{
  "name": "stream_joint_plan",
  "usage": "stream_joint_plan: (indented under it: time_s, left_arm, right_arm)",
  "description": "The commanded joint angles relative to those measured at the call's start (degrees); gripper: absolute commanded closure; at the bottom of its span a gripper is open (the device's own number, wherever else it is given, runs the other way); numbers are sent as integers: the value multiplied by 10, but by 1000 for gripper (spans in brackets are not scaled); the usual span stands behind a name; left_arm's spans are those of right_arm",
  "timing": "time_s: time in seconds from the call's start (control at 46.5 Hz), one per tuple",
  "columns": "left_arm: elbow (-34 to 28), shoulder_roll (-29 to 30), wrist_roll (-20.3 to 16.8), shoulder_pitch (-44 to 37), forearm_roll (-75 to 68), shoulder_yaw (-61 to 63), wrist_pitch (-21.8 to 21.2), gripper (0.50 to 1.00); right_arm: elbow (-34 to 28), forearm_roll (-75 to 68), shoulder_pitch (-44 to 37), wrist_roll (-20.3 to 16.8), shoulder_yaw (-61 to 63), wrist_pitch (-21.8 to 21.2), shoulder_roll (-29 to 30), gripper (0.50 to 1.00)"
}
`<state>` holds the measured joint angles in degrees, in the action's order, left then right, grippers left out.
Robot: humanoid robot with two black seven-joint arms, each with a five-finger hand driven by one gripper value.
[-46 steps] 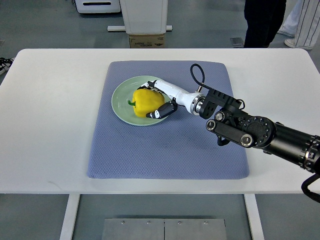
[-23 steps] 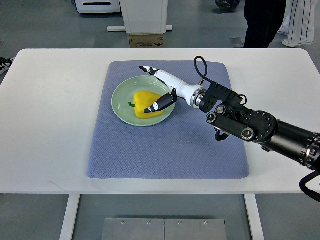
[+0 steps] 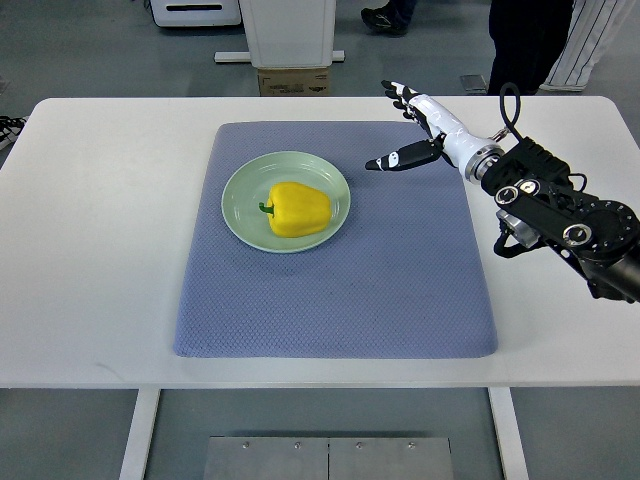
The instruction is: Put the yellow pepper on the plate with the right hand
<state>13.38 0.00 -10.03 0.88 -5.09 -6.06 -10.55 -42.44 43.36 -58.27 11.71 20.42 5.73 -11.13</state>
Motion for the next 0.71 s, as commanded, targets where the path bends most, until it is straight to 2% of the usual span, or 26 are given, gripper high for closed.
stream_joint_plan:
  time_s: [0.0,0.301,0.688]
  left_arm:
    - [0,0,0,0,0,0,0,500]
    - [0,0,0,0,0,0,0,500]
    - [1,0,0,0,0,0,0,500]
  right_arm:
    - [3,-2,19,-3,44,0,-1,507]
    - [38,-3,93,-6,200,0,5,505]
    - [54,-56,132,-13,319,11,44,505]
